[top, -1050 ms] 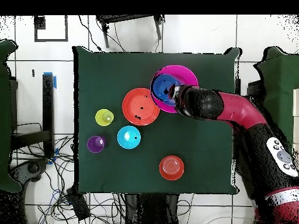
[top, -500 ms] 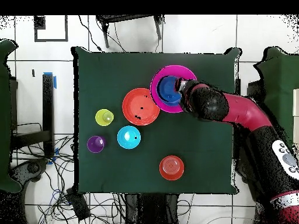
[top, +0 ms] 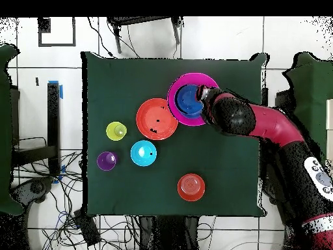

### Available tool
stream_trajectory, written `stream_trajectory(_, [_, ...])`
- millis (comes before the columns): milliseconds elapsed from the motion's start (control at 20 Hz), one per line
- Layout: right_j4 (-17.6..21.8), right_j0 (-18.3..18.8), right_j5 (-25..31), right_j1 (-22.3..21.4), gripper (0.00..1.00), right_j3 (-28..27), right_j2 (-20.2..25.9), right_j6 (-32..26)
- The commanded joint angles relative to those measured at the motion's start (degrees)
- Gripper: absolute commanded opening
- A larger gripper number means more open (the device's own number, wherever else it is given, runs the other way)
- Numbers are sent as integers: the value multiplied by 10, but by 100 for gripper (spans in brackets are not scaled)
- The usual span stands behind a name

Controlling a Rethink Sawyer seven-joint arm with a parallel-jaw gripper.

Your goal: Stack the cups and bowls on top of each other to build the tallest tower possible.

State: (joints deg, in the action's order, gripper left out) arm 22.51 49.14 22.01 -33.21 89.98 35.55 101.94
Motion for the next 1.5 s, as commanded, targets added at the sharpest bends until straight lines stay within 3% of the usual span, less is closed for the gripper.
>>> stream_trajectory(50, [30,-15,-2,-7,100,22,-3,-9])
stream_trajectory(300, [31,-26,-44,-62,100,106,-23,50])
stream_trajectory(500, [-18,-19,-8,-175,100,215,-20,87])
stream_trajectory(700, [-78,-1,8,-267,100,302,2,96])
stream_trajectory(800, [-128,6,27,-333,100,345,15,88])
stream_trajectory(950, [-217,-6,102,-433,100,380,-1,32])
stream_trajectory(1100, [-201,-36,141,-449,100,361,-43,22])
stream_trajectory(1350, [-109,-57,31,-351,100,346,-70,64])
stream_trajectory(1500, [-77,-86,-22,-299,100,324,-105,82])
